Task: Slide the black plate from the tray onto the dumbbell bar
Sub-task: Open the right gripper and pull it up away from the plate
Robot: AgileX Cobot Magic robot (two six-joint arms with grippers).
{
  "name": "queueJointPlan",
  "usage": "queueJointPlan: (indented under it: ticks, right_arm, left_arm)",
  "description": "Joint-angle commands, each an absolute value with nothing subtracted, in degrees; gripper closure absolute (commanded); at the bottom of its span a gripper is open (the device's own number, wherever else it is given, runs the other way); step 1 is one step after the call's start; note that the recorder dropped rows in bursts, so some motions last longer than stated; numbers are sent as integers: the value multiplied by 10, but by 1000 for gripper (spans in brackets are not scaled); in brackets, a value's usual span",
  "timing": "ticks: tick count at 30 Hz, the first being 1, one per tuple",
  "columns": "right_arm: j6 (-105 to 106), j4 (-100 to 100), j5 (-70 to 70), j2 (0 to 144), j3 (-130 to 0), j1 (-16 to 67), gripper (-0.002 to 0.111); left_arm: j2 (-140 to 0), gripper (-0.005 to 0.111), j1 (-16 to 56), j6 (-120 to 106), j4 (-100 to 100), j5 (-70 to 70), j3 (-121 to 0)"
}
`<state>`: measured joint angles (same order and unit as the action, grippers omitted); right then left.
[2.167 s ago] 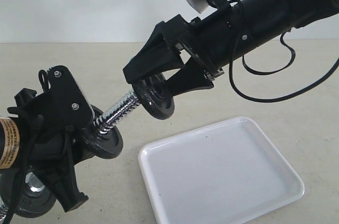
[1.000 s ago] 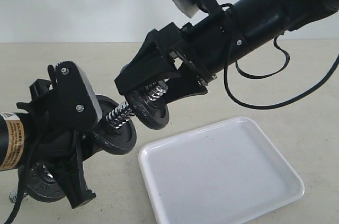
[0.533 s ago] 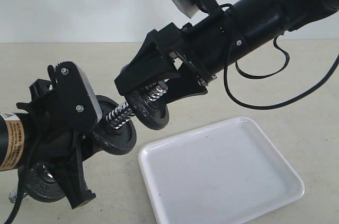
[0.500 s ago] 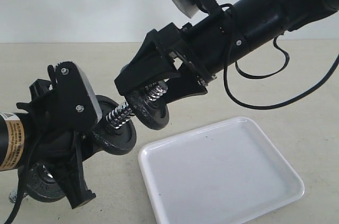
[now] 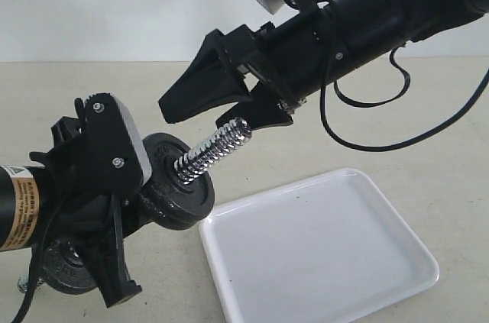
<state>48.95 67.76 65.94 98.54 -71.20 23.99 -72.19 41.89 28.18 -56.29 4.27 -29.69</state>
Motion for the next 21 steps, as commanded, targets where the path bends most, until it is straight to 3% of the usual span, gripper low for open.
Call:
queueJointPlan:
  ticks: [1, 4, 6, 8, 9, 10, 11, 16, 21]
  right_arm:
    - [499, 681, 626, 980, -715, 239, 11]
    - [501, 681, 604, 980, -715, 239, 11]
    - [517, 681, 583, 978, -715, 239, 18]
    - [517, 682, 573, 978, -715, 239, 54]
    - [517, 682, 565, 978, -715, 239, 89]
    - [517, 682, 560, 978, -715, 239, 109]
    - [514, 683, 540, 978, -715, 239, 105]
    - [514, 648, 490, 978, -715, 239, 106]
    - [339, 423, 380, 978, -715, 239, 106]
  left_arm:
    - [-695, 102, 419, 287, -590, -228, -327]
    - [-695, 102, 419, 287, -582, -214, -327]
    - [-695, 102, 419, 287, -576, -196, -327]
    - [-695, 102, 419, 287, -576, -189, -327]
    - [-695, 102, 419, 287, -576, -188, -327]
    - [-695, 102, 419, 287, -576, -186, -327]
    - [-695, 102, 419, 287, -576, -184, -327]
    - [-695, 102, 419, 287, -574, -178, -327]
    - [-695, 102, 419, 280, -512, -97, -334]
